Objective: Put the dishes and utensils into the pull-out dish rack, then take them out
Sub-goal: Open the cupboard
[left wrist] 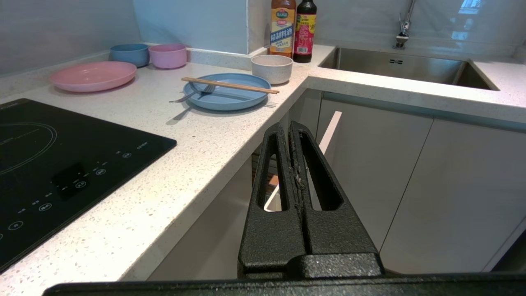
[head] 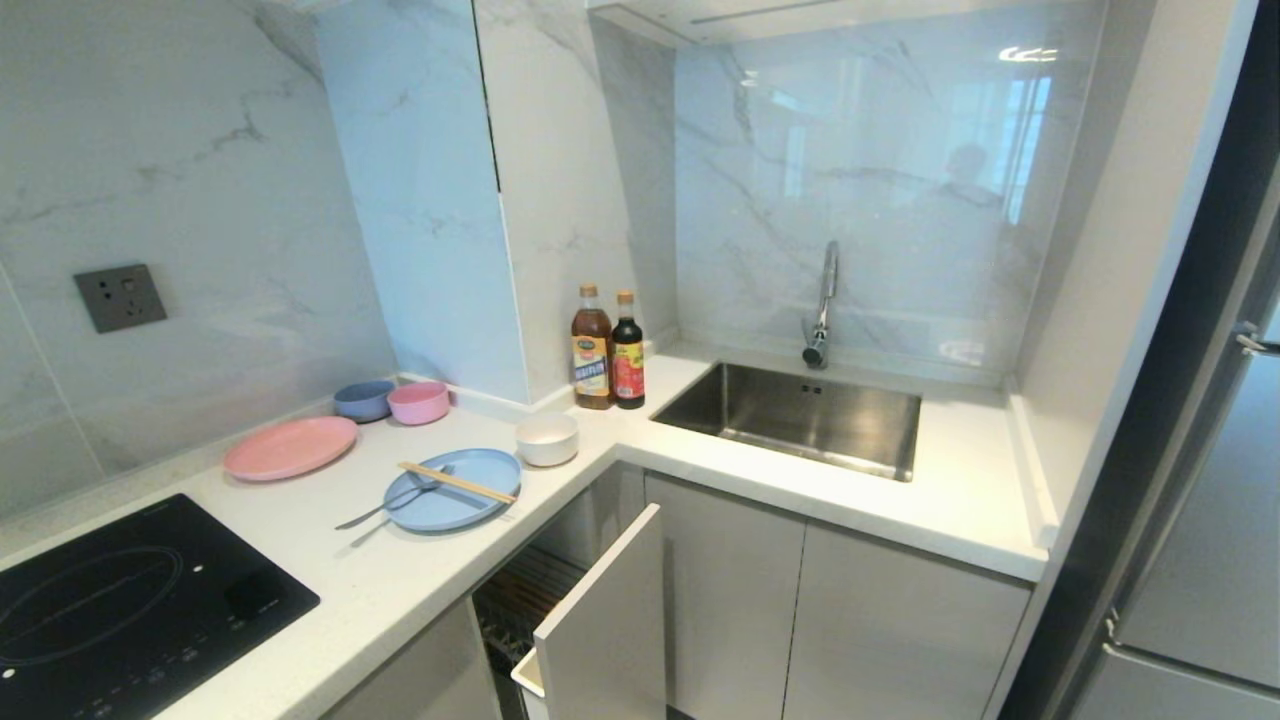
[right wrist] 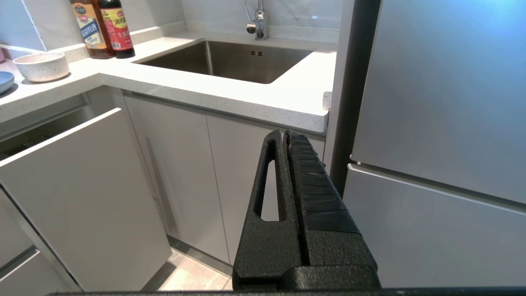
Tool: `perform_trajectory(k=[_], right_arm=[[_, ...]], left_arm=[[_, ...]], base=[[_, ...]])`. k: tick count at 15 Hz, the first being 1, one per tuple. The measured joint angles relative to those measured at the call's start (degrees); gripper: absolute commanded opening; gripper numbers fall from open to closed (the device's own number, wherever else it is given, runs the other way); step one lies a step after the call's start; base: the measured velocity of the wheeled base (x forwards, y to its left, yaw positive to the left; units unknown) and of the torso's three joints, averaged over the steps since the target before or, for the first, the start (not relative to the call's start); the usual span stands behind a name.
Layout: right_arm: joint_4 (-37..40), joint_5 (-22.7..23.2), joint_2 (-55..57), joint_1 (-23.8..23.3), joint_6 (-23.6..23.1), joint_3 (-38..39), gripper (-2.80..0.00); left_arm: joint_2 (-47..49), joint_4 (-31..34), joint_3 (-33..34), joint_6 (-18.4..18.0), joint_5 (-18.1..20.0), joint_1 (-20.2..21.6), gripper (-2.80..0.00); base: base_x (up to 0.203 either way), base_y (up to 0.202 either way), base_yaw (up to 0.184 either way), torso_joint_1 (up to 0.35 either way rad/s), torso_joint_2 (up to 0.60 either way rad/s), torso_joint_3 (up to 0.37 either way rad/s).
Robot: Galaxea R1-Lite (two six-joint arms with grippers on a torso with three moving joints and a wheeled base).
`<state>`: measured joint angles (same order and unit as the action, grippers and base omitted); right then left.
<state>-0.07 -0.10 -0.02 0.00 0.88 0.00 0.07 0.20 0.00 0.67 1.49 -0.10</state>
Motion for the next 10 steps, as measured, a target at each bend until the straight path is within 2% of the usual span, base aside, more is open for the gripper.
perform_trajectory(k=[10], right_arm=[[0.0, 0.0, 0.0, 0.0, -0.2, 0.0, -2.80]], left_arm=[[0.0, 0.0, 0.0, 0.0, 0.0, 0.0, -2.80]], base=[[0.000, 0.000, 0.000, 0.000, 0.00, 0.000]])
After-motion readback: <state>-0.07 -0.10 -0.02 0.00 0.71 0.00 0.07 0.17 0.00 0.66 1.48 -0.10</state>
